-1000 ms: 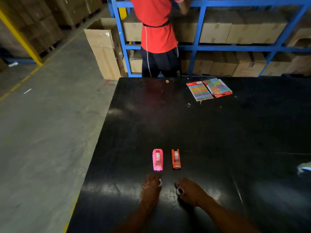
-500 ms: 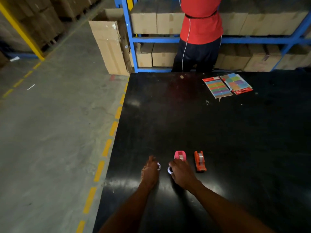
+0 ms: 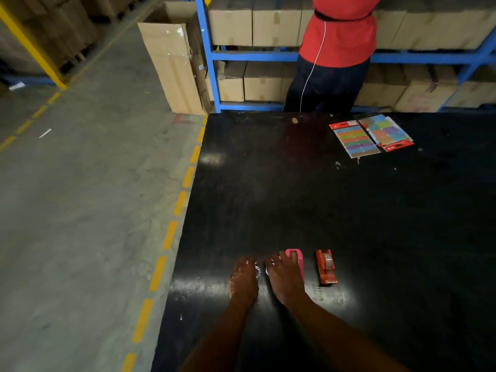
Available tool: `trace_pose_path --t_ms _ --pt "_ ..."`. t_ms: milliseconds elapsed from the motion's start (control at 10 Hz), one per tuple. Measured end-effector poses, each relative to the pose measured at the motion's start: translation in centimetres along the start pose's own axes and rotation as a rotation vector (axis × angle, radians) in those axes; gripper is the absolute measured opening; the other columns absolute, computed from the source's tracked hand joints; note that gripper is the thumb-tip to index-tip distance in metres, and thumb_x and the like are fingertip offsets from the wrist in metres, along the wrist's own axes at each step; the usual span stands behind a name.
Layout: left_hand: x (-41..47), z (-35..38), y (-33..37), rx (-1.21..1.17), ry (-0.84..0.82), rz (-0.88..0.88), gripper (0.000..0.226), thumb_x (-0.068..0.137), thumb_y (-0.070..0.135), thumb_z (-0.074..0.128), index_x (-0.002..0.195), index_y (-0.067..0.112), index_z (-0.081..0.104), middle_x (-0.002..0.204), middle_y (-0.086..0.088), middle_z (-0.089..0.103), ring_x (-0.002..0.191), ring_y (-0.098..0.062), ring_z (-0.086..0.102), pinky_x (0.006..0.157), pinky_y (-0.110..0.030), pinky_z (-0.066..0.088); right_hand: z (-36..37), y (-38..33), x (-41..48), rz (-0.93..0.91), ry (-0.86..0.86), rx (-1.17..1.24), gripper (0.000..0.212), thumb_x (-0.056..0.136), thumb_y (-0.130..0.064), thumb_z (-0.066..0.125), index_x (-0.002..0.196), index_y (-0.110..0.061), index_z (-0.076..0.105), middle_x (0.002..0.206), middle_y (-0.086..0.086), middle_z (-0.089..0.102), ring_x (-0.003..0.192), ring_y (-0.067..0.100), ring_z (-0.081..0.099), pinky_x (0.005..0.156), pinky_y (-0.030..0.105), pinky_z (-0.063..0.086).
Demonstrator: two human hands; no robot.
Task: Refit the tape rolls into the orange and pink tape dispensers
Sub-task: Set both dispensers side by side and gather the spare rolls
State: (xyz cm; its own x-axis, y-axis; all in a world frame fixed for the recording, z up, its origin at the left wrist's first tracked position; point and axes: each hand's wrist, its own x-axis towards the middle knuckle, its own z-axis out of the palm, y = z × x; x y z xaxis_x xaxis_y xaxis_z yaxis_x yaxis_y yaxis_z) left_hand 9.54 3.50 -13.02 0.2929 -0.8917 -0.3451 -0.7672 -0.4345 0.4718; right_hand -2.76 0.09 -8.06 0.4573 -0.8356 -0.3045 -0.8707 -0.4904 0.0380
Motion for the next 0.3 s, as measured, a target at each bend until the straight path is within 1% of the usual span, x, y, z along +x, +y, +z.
trace_pose_path --t_ms 100,200,300 --pt "-0.2 0.2 -0.4 -0.001 -0.031 0.011 0.053 0.085 0.006 0.057 0.135 0.024 0.047 0.148 -0.007 0.041 0.133 -0.025 0.045 0.106 -0.036 0.044 0.2 0.4 -0.5 0.003 0.079 0.016 0.032 0.071 -0.022 0.076 0.102 -0.019 0.069 0.106 0.006 0.067 0.106 0.029 0.059 0.094 0.053 0.041" --pt "-2.2 -0.8 0.2 -0.011 0.083 0.053 0.055 0.079 0.005 0.061 0.129 0.025 0.051 0.139 -0.003 0.043 0.124 -0.026 0.049 0.099 -0.040 0.048 0.4 1.9 -2.6 0.017 0.162 0.109 0.036 0.071 -0.022 0.073 0.105 -0.022 0.063 0.111 0.005 0.062 0.106 0.030 0.056 0.086 0.052 0.042" --pt "-4.7 -1.0 0.3 -0.108 0.229 0.139 0.047 0.083 0.011 0.059 0.128 0.022 0.053 0.134 -0.006 0.049 0.122 -0.023 0.050 0.102 -0.042 0.045 2.4 4.0 -5.9 0.019 0.235 0.185 0.033 0.075 -0.022 0.068 0.107 -0.023 0.063 0.111 0.005 0.063 0.100 0.030 0.059 0.081 0.049 0.042"
